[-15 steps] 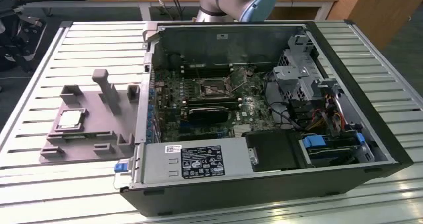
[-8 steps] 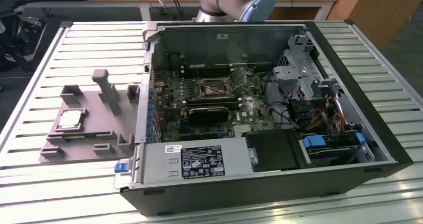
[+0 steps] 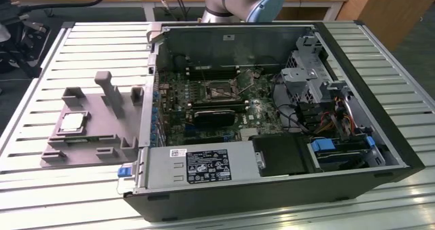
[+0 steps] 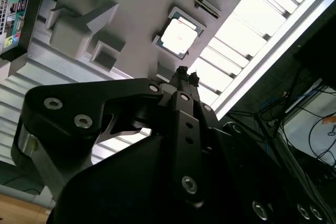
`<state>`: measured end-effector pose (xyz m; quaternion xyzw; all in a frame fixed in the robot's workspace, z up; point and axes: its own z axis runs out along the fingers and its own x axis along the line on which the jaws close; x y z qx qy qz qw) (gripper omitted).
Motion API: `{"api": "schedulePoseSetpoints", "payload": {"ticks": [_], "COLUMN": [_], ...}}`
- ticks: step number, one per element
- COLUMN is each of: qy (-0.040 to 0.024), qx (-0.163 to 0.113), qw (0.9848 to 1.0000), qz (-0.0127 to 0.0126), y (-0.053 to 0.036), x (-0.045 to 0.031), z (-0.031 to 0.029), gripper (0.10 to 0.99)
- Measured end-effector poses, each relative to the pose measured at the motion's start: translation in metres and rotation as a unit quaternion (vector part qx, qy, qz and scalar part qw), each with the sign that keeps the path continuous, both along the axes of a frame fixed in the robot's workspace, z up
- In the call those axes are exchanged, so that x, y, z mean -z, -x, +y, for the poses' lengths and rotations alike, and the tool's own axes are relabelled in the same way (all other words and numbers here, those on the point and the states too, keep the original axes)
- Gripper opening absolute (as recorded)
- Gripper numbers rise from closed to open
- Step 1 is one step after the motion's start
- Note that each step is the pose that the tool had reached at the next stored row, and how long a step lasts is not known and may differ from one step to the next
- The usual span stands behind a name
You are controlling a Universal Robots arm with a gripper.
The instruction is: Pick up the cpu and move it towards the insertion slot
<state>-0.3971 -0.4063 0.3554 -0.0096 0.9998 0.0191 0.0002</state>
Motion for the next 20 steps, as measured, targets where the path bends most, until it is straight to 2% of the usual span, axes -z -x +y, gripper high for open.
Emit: {"api": "schedulePoseSetpoints", "payload": {"ticks": [13,20], "qy": [0.0000,0.0000], "qx": [0.000,0.000], "qw": [1.0000,1.0000], "qz": [-0.0035,-0.0043], "y": [0.0015,0.0025], "x": [0.0237,0.0364], "z": [0.0000,0.0000], "gripper": [0.102,0.102]}}
